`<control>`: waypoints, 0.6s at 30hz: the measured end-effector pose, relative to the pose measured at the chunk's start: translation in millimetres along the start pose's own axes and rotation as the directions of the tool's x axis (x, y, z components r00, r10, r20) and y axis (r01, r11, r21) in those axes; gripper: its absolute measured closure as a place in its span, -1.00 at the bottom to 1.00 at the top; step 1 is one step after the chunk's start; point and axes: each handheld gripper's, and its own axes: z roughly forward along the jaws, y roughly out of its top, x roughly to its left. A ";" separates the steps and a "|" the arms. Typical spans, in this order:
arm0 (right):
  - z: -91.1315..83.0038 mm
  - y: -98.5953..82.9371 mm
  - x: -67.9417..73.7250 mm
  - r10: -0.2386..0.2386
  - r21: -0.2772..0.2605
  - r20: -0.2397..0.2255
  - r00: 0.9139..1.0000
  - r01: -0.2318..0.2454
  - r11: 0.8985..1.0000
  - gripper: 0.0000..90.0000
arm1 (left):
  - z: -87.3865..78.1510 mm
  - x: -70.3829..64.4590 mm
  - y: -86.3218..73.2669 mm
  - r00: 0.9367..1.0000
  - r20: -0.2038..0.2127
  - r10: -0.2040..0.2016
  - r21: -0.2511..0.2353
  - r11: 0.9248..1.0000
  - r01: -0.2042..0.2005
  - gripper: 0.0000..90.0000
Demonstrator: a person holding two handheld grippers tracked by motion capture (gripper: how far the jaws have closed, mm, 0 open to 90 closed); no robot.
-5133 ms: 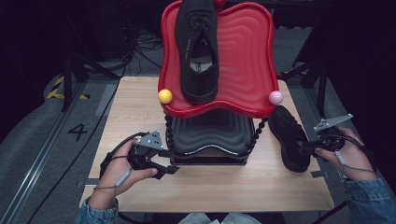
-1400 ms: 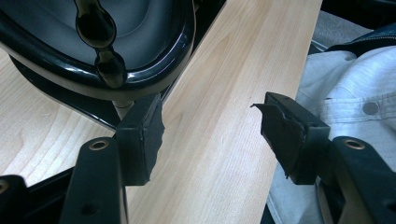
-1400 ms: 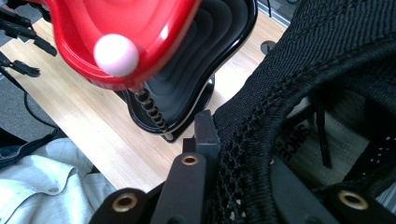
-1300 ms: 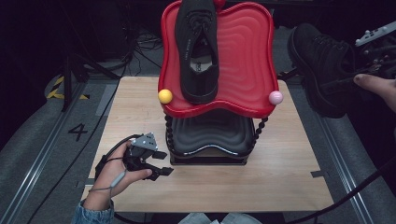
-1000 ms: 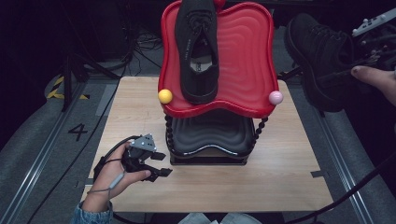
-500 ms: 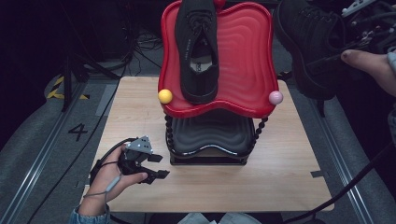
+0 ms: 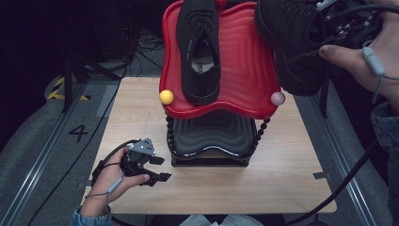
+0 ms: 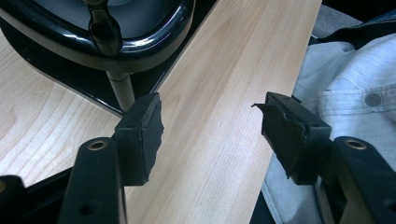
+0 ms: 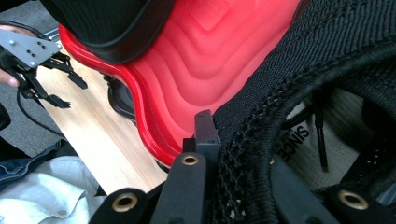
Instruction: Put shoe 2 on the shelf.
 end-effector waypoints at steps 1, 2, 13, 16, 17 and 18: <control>1.2 1.9 1.1 0.001 0.003 -0.001 1.000 -0.001 1.000 0.96 | 0.2 0.1 -0.2 1.000 -0.001 0.000 -0.004 1.000 0.000 -0.14; 2.3 3.2 1.8 -0.002 0.003 -0.002 1.000 0.002 1.000 0.96 | 0.5 0.6 -0.5 1.000 0.002 -0.001 -0.003 1.000 0.001 -0.14; 18.0 23.9 14.0 -0.035 0.000 0.003 0.999 0.035 0.999 0.96 | 0.8 1.1 -2.3 1.000 0.010 -0.002 0.000 1.000 0.002 -0.14; 25.6 31.4 19.8 -0.054 0.012 0.014 0.998 0.054 0.998 0.96 | 1.4 1.8 -2.6 1.000 0.012 0.002 0.008 1.000 -0.002 -0.14; 25.6 31.4 19.8 -0.054 0.012 0.014 0.998 0.054 0.998 0.96 | 1.4 1.8 -2.6 1.000 0.012 0.002 0.008 1.000 -0.002 -0.14; 27.4 33.2 21.3 -0.058 0.012 0.015 0.998 0.057 0.998 0.96 | 1.6 1.7 -2.8 1.000 0.010 0.001 0.007 1.000 -0.001 -0.14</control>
